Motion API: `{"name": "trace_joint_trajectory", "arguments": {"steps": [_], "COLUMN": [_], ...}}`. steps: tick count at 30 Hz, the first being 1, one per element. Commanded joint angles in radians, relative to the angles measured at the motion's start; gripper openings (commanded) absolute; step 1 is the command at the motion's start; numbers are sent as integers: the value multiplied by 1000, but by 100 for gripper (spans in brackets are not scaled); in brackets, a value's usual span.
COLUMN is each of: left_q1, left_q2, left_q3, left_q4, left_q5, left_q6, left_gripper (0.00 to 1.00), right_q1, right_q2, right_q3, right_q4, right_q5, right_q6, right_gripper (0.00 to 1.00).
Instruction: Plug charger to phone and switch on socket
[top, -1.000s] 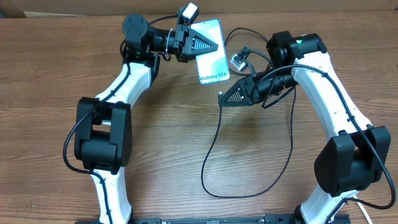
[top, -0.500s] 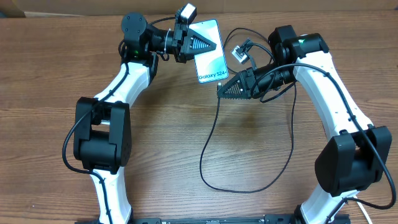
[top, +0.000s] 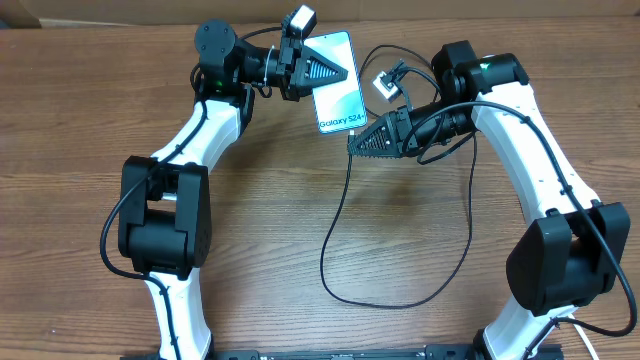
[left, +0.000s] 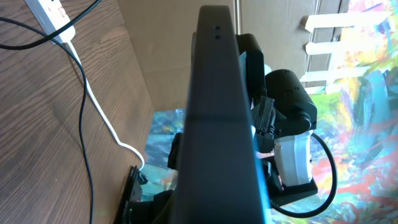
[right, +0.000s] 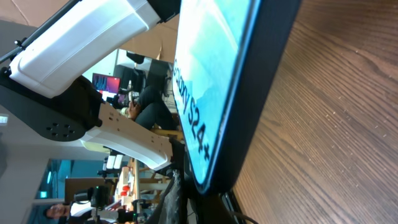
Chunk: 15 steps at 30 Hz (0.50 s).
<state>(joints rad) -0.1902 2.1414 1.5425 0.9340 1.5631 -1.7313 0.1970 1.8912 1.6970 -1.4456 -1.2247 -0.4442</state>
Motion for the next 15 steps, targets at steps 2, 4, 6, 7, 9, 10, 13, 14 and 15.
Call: {"name": "trace_joint_trajectory", "arguments": {"steps": [2, 4, 6, 7, 9, 10, 13, 14, 15], "left_q1": [-8, -8, -8, -9, -15, -16, -20, -20, -20], "left_q2": [-8, -8, -8, -8, -8, -8, -8, -8, -8], "left_q3": [33, 33, 33, 33, 33, 33, 33, 33, 33], "left_q4": [5, 5, 5, 5, 5, 5, -6, -12, -16], "left_q5": [19, 19, 19, 19, 19, 19, 19, 19, 19], "left_q6": [10, 10, 6, 6, 7, 7, 7, 7, 8], "left_gripper": [4, 4, 4, 4, 4, 4, 4, 4, 4], "right_q1": [-2, -2, -2, -2, -2, -2, -2, -2, -2], "right_q2": [-27, -27, -27, -27, -27, -27, -27, -27, -27], "right_q3": [23, 23, 23, 23, 23, 23, 23, 23, 23], "right_q4": [4, 4, 4, 4, 7, 9, 35, 30, 26], "right_q5": [-24, -24, -27, -27, -27, -27, -27, -27, -27], "right_q6": [3, 3, 4, 4, 11, 16, 56, 56, 56], "right_gripper": [4, 4, 4, 4, 4, 4, 4, 4, 4]}}
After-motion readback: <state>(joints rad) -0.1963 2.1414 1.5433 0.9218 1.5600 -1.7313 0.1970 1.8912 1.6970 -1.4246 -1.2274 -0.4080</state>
